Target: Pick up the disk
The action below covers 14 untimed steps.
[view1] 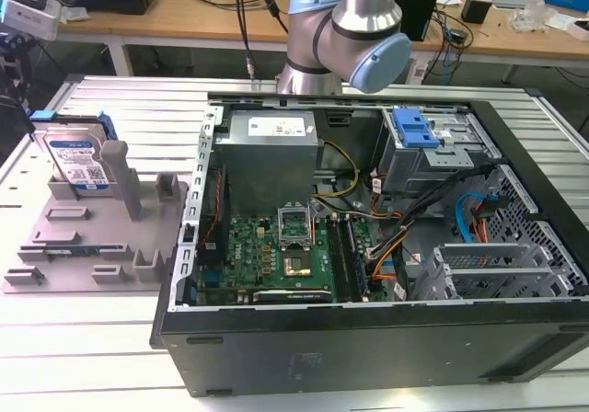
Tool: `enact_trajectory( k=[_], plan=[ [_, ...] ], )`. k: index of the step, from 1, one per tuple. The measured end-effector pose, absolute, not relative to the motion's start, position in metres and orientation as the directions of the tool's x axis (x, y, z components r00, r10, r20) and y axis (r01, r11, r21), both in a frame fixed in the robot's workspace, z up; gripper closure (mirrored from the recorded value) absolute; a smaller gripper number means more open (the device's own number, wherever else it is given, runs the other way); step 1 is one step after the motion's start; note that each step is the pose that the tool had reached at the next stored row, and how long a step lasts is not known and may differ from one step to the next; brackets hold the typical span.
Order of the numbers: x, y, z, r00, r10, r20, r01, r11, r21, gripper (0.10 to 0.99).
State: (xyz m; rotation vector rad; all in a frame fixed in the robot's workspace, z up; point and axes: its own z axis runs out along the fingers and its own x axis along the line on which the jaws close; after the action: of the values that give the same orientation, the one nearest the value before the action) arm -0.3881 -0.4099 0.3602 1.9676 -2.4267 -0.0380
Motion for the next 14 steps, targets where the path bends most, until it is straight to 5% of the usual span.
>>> enact_trajectory(
  k=[14],
  plan=[
    [-0.3849,-0.4099,0.3600,-0.123,-0.992,-0.003,-0.992,0.123,0.025,0.545]
  ],
)
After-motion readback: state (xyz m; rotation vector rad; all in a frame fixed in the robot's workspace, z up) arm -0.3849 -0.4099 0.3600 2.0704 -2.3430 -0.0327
